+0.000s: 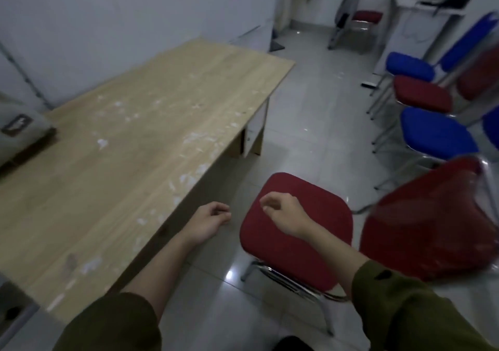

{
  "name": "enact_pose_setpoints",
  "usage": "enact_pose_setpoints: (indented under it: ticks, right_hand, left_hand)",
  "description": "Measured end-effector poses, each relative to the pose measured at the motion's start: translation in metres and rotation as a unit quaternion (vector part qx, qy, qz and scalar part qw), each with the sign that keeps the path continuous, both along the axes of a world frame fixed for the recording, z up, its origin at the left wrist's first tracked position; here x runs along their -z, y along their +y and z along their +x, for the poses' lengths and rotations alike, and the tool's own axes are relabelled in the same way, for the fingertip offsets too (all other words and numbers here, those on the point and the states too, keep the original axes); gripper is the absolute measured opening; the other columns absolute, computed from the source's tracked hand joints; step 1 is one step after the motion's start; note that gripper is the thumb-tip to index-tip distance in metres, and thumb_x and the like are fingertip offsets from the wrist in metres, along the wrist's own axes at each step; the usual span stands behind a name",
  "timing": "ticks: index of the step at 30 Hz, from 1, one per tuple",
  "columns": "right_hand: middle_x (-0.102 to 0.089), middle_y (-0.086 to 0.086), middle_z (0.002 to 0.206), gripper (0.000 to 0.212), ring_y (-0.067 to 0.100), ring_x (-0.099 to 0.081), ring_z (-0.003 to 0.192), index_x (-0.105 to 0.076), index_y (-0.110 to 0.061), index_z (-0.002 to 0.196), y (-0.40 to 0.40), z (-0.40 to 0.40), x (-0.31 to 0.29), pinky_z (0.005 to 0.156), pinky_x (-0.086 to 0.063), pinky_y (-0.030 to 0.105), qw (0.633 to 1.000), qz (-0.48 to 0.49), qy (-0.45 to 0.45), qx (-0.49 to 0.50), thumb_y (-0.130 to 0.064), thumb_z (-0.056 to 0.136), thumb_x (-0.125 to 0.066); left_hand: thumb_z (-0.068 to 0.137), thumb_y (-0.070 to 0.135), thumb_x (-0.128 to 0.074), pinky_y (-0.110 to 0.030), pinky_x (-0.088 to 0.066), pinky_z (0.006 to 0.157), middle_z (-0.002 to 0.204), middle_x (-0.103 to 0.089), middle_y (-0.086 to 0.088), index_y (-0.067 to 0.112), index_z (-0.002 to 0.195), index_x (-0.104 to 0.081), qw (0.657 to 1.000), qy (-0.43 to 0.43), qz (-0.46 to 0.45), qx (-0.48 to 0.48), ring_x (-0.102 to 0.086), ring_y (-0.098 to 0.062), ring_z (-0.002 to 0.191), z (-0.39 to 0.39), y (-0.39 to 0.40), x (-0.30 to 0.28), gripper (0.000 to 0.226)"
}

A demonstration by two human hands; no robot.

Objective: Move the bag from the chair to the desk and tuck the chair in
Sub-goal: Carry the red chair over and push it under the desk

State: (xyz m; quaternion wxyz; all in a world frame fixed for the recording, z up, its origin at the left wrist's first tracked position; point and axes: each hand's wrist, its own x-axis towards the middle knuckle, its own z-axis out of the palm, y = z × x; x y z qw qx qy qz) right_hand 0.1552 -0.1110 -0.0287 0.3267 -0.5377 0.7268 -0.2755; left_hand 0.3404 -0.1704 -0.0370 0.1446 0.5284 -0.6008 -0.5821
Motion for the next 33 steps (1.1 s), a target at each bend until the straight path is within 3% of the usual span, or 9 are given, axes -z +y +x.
enact_pose_setpoints:
  ticks: [5,10,12,17,24,27,29,31,33]
  right_hand:
    - [-0.071,0.008,0.098,0.018,0.015,-0.063,0.091,-0.067,-0.009,0.099,0.058,-0.068,-0.01,0.086,-0.046,0.023,0.997,-0.019,0.008,0.079,-0.004,0.084,-0.057]
    - [-0.071,0.013,0.097,0.017,0.022,-0.064,0.089,-0.066,-0.003,0.098,0.12,-0.141,-0.029,0.089,-0.045,0.026,0.988,-0.051,0.027,0.146,0.0,0.084,-0.057]
    - [-0.071,0.014,0.098,0.018,0.024,-0.064,0.091,-0.066,-0.003,0.099,0.146,-0.174,-0.043,0.087,-0.042,0.022,0.983,-0.069,0.07,0.155,-0.001,0.083,-0.057]
    - [-0.068,0.015,0.105,0.024,0.027,-0.061,0.097,-0.064,-0.003,0.102,0.198,-0.253,-0.074,0.091,-0.046,0.038,0.967,-0.101,0.203,0.119,0.0,0.082,-0.051]
    - [-0.059,0.007,0.123,0.034,0.019,-0.052,0.114,-0.056,-0.012,0.116,0.243,-0.337,-0.075,0.1,-0.036,0.026,0.968,-0.079,0.223,0.082,0.002,0.087,-0.045]
    - [-0.052,0.004,0.132,0.041,0.017,-0.045,0.122,-0.05,-0.015,0.124,0.243,-0.364,-0.067,0.103,-0.03,0.023,0.974,-0.067,0.213,0.041,0.001,0.086,-0.047]
    - [-0.049,0.004,0.133,0.044,0.016,-0.043,0.122,-0.048,-0.016,0.125,0.236,-0.381,-0.063,0.102,-0.027,0.019,0.975,-0.077,0.209,0.021,0.001,0.085,-0.049]
    - [-0.047,0.003,0.134,0.045,0.016,-0.042,0.122,-0.047,-0.016,0.126,0.223,-0.397,-0.061,0.099,-0.028,0.017,0.971,-0.1,0.215,-0.003,0.0,0.084,-0.051]
    - [-0.046,0.005,0.135,0.045,0.018,-0.041,0.124,-0.047,-0.016,0.126,0.208,-0.411,-0.059,0.102,-0.035,0.026,0.967,-0.116,0.224,-0.034,0.0,0.084,-0.052]
  left_hand:
    - [0.086,0.011,-0.057,-0.023,-0.042,0.06,0.082,-0.059,-0.003,0.014,0.091,-0.058,0.996,0.035,0.021,0.078,-0.058,-0.009,0.072,-0.085,0.034,-0.005,0.006]
    - [0.086,0.012,-0.058,-0.018,-0.043,0.062,0.08,-0.061,-0.001,0.007,0.105,-0.059,0.985,0.031,-0.004,0.17,-0.059,-0.009,0.073,-0.183,0.075,-0.012,0.02]
    - [0.085,0.01,-0.058,-0.02,-0.045,0.067,0.081,-0.062,-0.002,0.002,0.109,-0.059,0.979,0.037,-0.008,0.202,-0.059,-0.011,0.074,-0.224,0.096,-0.017,0.025]
    - [0.086,0.006,-0.055,-0.016,-0.045,0.075,0.089,-0.062,-0.003,0.002,0.107,-0.06,0.961,0.094,-0.019,0.26,-0.059,-0.014,0.086,-0.322,0.15,-0.037,0.022]
    - [0.092,0.016,-0.044,-0.014,-0.042,0.065,0.097,-0.06,0.0,0.009,0.11,-0.057,0.969,0.107,-0.075,0.211,-0.055,-0.005,0.08,-0.42,0.183,-0.057,0.023]
    - [0.095,0.016,-0.035,-0.007,-0.042,0.065,0.089,-0.055,0.001,0.013,0.097,-0.059,0.977,0.124,-0.107,0.139,-0.053,-0.011,0.083,-0.438,0.194,-0.051,0.024]
    - [0.096,0.021,-0.031,-0.012,-0.041,0.084,0.104,-0.048,-0.003,0.018,0.104,-0.057,0.982,0.117,-0.091,0.113,-0.051,-0.012,0.095,-0.444,0.198,-0.046,0.027]
    - [0.096,0.027,-0.032,-0.031,-0.04,0.101,0.122,-0.039,-0.005,0.022,0.117,-0.051,0.985,0.108,-0.066,0.116,-0.048,-0.017,0.11,-0.448,0.195,-0.042,0.028]
    - [0.096,0.027,-0.034,-0.035,-0.04,0.103,0.126,-0.036,-0.005,0.022,0.121,-0.047,0.985,0.108,-0.062,0.116,-0.047,-0.019,0.115,-0.453,0.19,-0.041,0.029]
